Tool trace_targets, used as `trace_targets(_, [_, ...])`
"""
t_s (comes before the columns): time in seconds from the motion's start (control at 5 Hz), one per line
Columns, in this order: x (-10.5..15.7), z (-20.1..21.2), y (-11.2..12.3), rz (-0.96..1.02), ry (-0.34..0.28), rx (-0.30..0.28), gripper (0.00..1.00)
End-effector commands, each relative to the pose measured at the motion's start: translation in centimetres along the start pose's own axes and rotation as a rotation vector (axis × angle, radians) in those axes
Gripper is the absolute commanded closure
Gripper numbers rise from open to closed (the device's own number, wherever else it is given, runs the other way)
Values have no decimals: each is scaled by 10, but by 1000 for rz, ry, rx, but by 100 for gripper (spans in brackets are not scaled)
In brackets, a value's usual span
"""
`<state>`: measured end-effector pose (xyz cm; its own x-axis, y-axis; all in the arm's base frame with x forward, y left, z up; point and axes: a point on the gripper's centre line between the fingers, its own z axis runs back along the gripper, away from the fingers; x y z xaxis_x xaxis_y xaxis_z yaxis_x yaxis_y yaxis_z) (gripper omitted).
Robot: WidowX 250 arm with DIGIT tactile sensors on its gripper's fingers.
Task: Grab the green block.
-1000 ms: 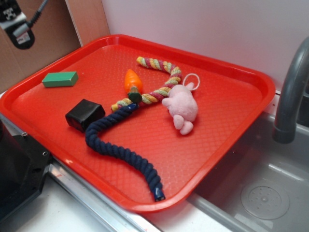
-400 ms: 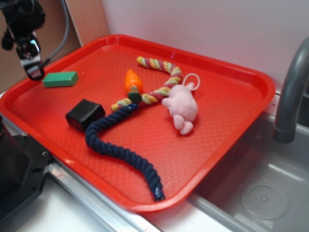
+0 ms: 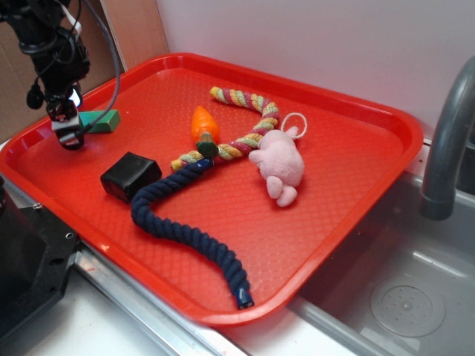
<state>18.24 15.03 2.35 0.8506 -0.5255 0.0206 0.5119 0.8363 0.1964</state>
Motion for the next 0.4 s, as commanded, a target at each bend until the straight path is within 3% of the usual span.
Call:
trace_targets(0.0, [26,-17,-6,-51,-11,-14,5])
trace_targets(0.2, [29,-17,-10,-44,-12,-57,100])
